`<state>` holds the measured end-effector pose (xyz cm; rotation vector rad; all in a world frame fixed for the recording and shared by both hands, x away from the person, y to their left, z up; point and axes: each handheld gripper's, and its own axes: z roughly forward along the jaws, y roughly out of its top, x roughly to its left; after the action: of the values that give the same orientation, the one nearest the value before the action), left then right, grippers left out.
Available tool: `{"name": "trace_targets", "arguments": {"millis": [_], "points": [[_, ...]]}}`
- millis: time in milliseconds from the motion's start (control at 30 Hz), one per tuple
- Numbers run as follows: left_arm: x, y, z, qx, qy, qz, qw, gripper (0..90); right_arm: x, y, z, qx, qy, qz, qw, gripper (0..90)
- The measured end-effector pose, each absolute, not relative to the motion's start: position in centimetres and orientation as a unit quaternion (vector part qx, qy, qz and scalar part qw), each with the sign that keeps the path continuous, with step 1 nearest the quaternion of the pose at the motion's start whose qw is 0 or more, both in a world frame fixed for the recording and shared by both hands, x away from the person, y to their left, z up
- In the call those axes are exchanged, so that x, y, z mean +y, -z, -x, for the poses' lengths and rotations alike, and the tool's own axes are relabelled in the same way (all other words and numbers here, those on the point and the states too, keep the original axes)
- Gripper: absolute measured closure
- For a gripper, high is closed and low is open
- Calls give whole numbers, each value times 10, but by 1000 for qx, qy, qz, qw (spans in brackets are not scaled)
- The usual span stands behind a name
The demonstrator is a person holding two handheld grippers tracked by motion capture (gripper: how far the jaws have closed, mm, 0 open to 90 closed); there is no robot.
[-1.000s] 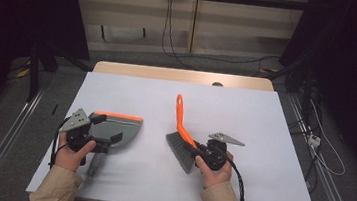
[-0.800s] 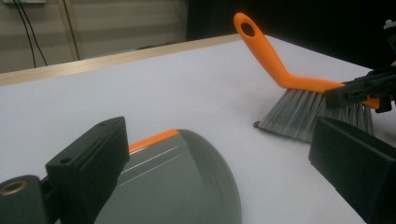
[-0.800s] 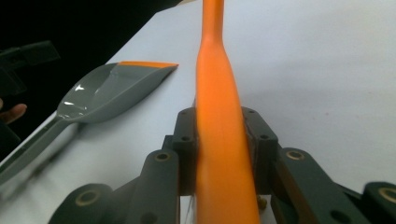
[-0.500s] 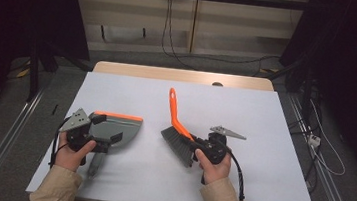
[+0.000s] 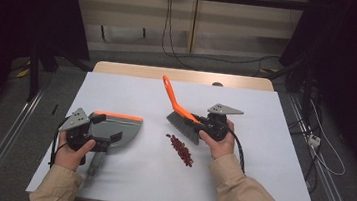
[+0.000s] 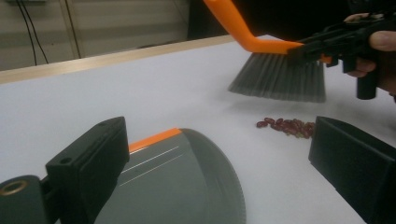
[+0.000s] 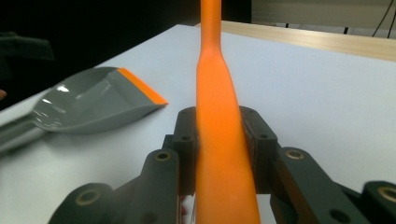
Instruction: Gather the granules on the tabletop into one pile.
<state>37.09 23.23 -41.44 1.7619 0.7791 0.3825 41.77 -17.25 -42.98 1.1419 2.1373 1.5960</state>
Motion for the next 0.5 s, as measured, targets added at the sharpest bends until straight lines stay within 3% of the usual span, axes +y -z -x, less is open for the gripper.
{"name": "trace_targets", "arguments": {"millis": [300,500], "points": [[233,416,-373,332,-160,-747,553,51,-164,441,-451,767,-541,-314,144,709],[232,416,-373,333,-160,-747,552,51,-157,448,-453,791,-530,-270,142,709]]}}
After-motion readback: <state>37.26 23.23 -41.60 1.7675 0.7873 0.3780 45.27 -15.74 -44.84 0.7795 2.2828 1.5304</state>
